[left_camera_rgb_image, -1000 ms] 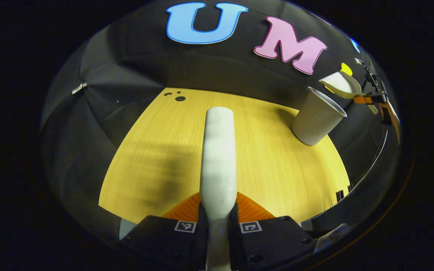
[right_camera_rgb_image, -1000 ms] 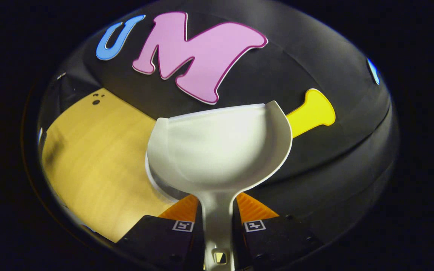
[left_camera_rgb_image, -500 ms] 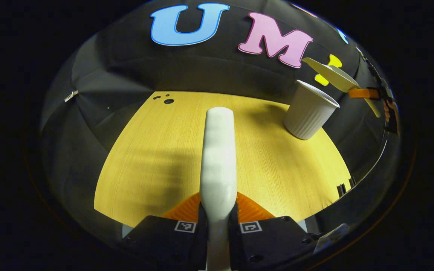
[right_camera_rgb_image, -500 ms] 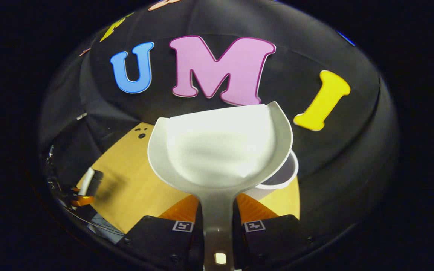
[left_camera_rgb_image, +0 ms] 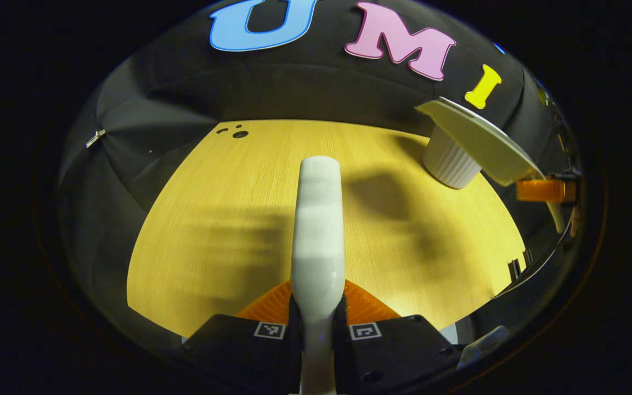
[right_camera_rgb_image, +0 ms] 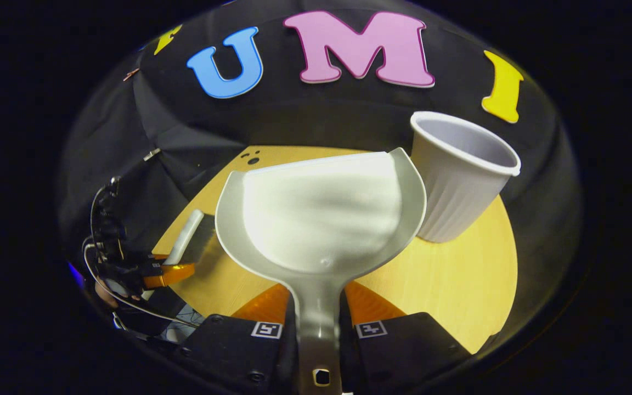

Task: Pick up the small broom and dustpan from the desktop, sweep the trash into the dustpan with the broom, and then empty the trash into the garbage bin.

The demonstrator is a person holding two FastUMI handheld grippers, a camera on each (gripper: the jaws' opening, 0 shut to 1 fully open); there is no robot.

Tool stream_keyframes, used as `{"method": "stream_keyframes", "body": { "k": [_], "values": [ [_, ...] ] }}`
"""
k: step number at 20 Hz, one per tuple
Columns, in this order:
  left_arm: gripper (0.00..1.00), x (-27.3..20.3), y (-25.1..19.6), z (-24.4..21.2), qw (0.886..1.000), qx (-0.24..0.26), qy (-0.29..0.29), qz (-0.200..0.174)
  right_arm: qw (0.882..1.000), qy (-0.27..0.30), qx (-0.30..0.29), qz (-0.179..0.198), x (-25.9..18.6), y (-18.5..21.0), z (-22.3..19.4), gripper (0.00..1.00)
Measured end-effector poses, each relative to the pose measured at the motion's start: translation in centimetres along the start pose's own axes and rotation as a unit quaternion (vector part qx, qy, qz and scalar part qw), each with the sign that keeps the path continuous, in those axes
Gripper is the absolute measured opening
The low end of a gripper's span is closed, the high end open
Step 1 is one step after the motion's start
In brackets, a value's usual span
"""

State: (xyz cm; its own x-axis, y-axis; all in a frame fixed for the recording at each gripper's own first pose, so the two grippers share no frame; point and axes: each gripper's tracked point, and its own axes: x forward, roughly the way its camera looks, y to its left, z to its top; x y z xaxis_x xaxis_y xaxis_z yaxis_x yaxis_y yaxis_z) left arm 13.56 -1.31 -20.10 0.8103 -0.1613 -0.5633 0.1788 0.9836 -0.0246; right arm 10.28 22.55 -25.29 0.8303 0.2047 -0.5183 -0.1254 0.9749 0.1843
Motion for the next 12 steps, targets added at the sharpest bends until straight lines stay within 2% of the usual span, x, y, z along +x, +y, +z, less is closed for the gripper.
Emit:
{"method": "stream_keyframes", "body": {
  "k": [3, 4, 5, 9, 11, 12],
  "values": [
    [0.28, 2.1, 0.0, -0.5, 1.0, -0.004, 0.018, 0.0, 1.0, 0.019, 0.017, -0.001, 2.3, 0.3, -3.5, 0.34],
    [0.29, 2.9, 0.1, -0.7, 1.0, -0.002, 0.023, 0.005, 0.999, 0.03, 0.023, -0.003, 3.2, 0.3, -5.1, 0.29],
    [0.28, 3.5, 0.2, -0.8, 1.0, 0.0, 0.029, 0.011, 0.999, 0.039, 0.031, -0.006, 4.2, 0.3, -6.5, 0.34],
    [0.29, 6.3, 0.5, -1.3, 0.998, 0.017, 0.051, 0.027, 0.996, 0.058, 0.056, -0.031, 6.4, -0.9, -10.2, 0.34],
    [0.28, 7.4, 1.0, -1.7, 0.996, 0.041, 0.068, 0.05, 0.995, 0.068, 0.056, -0.053, 7.4, -1.5, -11.5, 0.34],
    [0.29, 7.4, 0.9, -1.6, 0.994, 0.054, 0.074, 0.06, 0.994, 0.07, 0.063, -0.058, 7.8, -1.6, -11.9, 0.39]
  ]
}}
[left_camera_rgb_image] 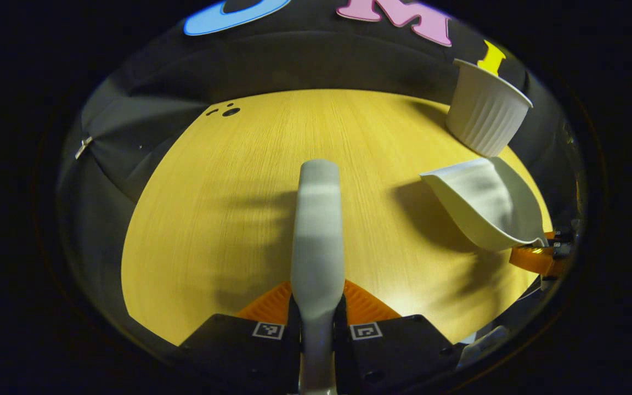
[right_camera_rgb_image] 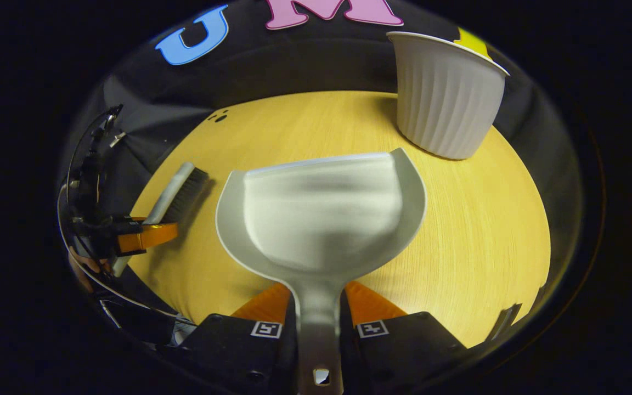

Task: Pick up the small broom and dustpan from the desktop, sweep the trash into the dustpan with the broom, and then empty the trash into the garbage bin.

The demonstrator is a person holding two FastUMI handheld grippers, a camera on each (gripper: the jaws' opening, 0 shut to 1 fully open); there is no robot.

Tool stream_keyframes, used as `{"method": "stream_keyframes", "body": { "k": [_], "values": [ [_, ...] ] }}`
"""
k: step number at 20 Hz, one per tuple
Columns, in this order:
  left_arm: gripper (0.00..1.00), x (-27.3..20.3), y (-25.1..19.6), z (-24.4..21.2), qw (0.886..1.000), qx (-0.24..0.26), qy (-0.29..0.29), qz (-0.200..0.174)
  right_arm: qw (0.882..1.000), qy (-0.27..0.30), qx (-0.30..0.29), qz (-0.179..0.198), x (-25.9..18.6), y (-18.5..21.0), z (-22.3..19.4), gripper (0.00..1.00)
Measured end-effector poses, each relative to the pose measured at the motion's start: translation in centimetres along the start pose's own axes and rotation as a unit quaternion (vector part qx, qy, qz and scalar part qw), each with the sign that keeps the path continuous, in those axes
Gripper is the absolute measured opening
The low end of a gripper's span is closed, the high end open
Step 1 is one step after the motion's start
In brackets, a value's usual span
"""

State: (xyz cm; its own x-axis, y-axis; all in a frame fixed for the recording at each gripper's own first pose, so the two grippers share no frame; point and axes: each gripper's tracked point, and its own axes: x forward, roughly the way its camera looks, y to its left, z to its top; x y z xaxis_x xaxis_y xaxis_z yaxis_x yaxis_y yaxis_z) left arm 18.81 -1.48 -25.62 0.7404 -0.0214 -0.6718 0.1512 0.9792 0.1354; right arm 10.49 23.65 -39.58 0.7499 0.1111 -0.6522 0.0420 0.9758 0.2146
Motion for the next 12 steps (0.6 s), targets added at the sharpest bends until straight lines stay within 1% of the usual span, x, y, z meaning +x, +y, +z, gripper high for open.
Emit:
{"method": "stream_keyframes", "body": {
  "k": [1, 2, 5, 6, 7, 9, 11, 12],
  "values": [
    [0.29, -0.2, 0.1, 0.0, 1.0, 0.009, 0.004, 0.008, 1.0, 0.003, 0.012, 0.001, 0.3, 0.2, -0.2, 0.3],
    [0.3, -0.2, 0.1, -0.1, 1.0, 0.015, 0.009, 0.012, 1.0, 0.007, 0.024, 0.0, 0.2, 0.3, -0.4, 0.35],
    [0.31, 0.4, -0.6, -0.9, 0.999, 0.025, 0.024, 0.018, 0.999, 0.02, 0.044, -0.011, 0.5, -0.2, -1.2, 0.35],
    [0.31, 0.9, -0.6, -0.9, 0.999, 0.031, 0.026, 0.023, 0.998, 0.025, 0.048, -0.013, 0.7, -0.2, -1.6, 0.31],
    [0.33, 1.1, -0.4, -0.7, 0.999, 0.036, 0.026, 0.029, 0.998, 0.027, 0.05, -0.014, 0.7, -0.3, -1.9, 0.41],
    [0.36, 1.0, -0.7, -0.4, 0.998, 0.045, 0.023, 0.03, 0.998, 0.027, 0.047, -0.01, 0.9, 0.0, -1.9, 0.31],
    [0.38, 0.8, -1.0, -0.4, 0.999, 0.043, 0.02, 0.026, 0.999, 0.027, 0.044, -0.002, 0.9, 0.1, -1.9, 0.39],
    [0.49, 0.5, -1.3, -0.4, 0.999, 0.038, 0.016, 0.02, 0.999, 0.027, 0.046, 0.004, 0.8, 0.4, -1.9, 0.53]
  ]
}}
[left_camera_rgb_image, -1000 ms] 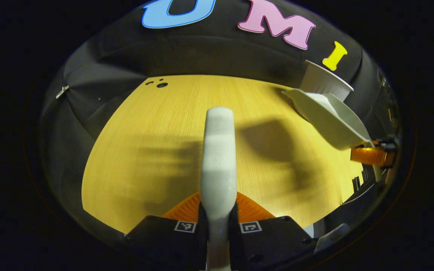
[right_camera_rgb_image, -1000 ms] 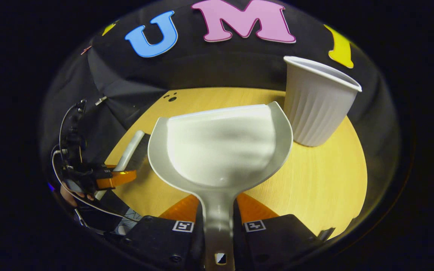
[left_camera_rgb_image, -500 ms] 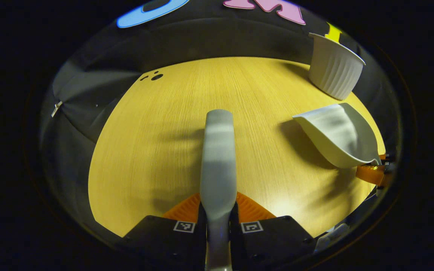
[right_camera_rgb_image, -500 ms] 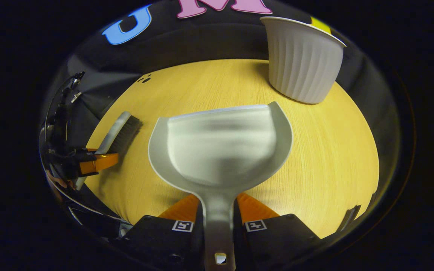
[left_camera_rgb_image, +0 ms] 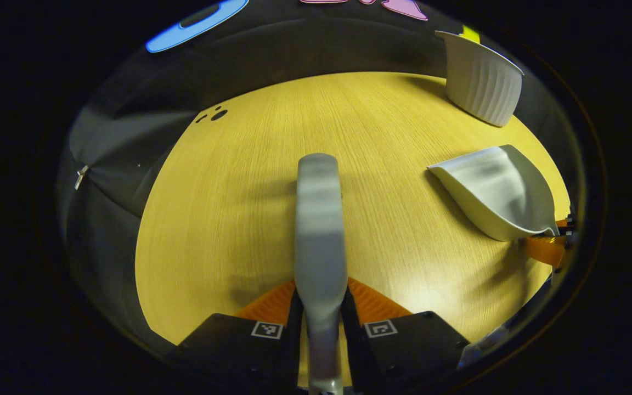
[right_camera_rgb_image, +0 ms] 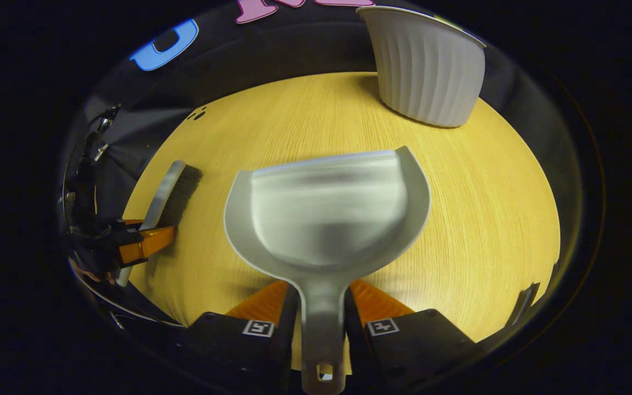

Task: Pick up the small broom and dustpan from the desktop, sweep the trash into the dustpan with the broom, and then empty the trash into the garbage bin.

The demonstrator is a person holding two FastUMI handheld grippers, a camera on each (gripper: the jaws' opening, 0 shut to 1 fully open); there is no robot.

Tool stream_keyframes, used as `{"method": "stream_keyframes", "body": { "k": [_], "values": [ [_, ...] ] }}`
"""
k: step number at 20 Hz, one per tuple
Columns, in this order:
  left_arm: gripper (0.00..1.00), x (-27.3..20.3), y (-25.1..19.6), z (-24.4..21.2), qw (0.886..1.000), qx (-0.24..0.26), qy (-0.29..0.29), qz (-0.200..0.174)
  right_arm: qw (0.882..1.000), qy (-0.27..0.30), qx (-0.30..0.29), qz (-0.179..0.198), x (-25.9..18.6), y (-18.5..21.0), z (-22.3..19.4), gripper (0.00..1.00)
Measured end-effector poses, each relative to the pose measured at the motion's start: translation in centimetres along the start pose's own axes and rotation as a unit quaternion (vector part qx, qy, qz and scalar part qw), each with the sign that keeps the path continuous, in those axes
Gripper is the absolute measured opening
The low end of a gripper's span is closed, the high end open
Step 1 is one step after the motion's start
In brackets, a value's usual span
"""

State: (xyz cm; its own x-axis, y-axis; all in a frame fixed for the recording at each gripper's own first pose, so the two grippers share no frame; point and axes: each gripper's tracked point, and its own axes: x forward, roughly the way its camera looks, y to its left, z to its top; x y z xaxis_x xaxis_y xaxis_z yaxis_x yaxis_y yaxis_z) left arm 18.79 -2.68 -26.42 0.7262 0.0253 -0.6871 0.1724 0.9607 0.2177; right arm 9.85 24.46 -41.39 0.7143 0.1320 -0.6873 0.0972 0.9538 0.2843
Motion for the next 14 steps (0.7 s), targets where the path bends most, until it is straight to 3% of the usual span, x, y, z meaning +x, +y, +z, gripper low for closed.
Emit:
{"method": "stream_keyframes", "body": {
  "k": [1, 2, 3, 4, 5, 9, 12, 14],
  "values": [
    [0.39, -0.3, -0.2, 0.4, 1.0, -0.005, -0.009, -0.003, 1.0, -0.002, 0.002, 0.005, 0.0, 0.2, 0.2, 0.52],
    [0.59, -0.8, -0.2, 0.7, 1.0, -0.011, -0.018, -0.004, 1.0, -0.005, 0.003, 0.008, -0.2, 0.5, 0.5, 0.74],
    [0.72, -1.6, -0.4, 1.0, 0.999, -0.02, -0.028, -0.009, 1.0, -0.012, 0.001, 0.008, -0.7, 0.5, 0.8, 0.78],
    [0.85, -2.6, -0.3, 1.1, 0.999, -0.025, -0.036, -0.008, 1.0, -0.016, -0.001, 0.006, -1.3, 0.4, 1.2, 0.99],
    [0.98, -3.5, -0.1, 1.2, 0.998, -0.032, -0.046, -0.004, 1.0, -0.024, -0.003, 0.005, -2.0, 0.3, 1.6, 0.99],
    [0.98, -10.2, 1.7, 3.8, 0.988, -0.074, -0.137, 0.019, 0.995, -0.1, -0.015, -0.024, -7.0, -0.8, 5.3, 0.99],
    [0.98, -17.8, 2.2, 6.1, 0.965, -0.106, -0.24, 0.017, 0.981, -0.188, -0.04, -0.033, -12.0, -0.7, 9.5, 0.99],
    [0.98, -23.7, 3.8, 7.5, 0.943, -0.107, -0.312, 0.052, 0.958, -0.277, -0.074, -0.029, -17.2, 0.6, 13.1, 0.99]
  ]
}}
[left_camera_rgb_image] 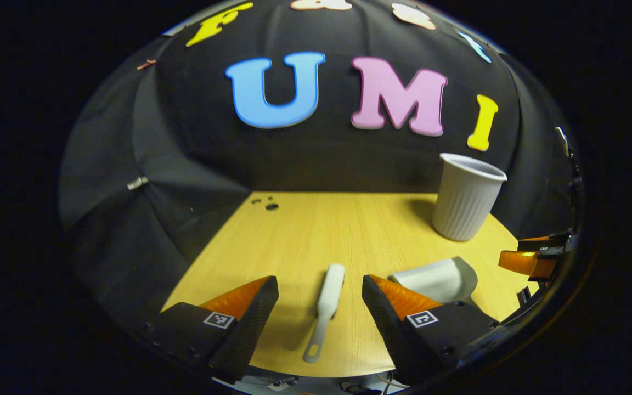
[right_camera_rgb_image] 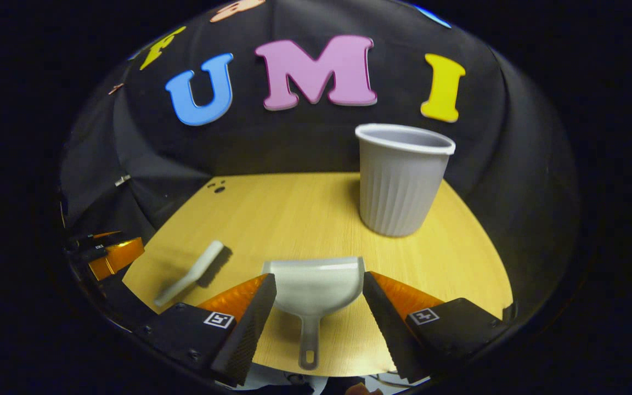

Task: Pick up the small broom and dustpan from the desktop, sweep the trash into the dustpan with the broom, and then empty the trash into the garbage bin.

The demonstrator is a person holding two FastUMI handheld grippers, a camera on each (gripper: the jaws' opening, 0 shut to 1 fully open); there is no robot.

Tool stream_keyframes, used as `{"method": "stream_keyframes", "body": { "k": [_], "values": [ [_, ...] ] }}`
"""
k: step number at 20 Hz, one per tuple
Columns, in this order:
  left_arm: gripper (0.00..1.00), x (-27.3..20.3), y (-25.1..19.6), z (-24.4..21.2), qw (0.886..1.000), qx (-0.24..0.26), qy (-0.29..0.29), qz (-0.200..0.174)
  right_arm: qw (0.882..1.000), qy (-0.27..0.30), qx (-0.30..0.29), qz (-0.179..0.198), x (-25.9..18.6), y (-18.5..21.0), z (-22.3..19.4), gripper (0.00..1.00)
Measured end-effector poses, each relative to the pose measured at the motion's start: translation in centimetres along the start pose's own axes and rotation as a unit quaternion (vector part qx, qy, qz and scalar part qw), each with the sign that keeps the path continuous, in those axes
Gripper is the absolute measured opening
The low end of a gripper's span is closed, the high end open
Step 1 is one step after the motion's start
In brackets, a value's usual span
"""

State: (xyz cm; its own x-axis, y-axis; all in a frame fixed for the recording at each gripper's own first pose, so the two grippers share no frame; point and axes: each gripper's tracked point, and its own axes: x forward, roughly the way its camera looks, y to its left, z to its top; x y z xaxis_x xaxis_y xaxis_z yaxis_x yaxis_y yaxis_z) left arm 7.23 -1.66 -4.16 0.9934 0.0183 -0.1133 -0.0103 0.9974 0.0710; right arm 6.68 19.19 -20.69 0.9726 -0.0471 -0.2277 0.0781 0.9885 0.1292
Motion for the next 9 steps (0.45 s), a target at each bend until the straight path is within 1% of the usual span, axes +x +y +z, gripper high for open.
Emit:
{"method": "stream_keyframes", "body": {
  "k": [1, 2, 5, 7, 9],
  "values": [
    [0.98, -1.4, 0.5, 1.6, 1.0, 0.0, -0.026, 0.012, 1.0, -0.026, -0.005, 0.005, -0.9, 0.4, 1.7, 0.99],
    [0.98, -2.8, 0.6, 2.8, 0.999, -0.004, -0.051, 0.016, 0.999, -0.05, -0.007, 0.009, -2.3, 0.8, 3.2, 0.99],
    [0.98, -6.8, -0.1, 6.1, 0.993, -0.025, -0.116, 0.007, 0.994, -0.109, -0.01, 0.023, -6.4, 1.9, 6.5, 0.99],
    [0.98, -7.1, 0.4, 6.2, 0.989, -0.024, -0.144, 0.012, 0.991, -0.131, -0.02, 0.028, -8.4, 2.7, 7.0, 0.99],
    [0.98, -7.7, -0.1, 6.0, 0.988, -0.031, -0.151, 0.011, 0.989, -0.143, -0.029, 0.03, -9.7, 3.2, 6.7, 0.99]
  ]
}}
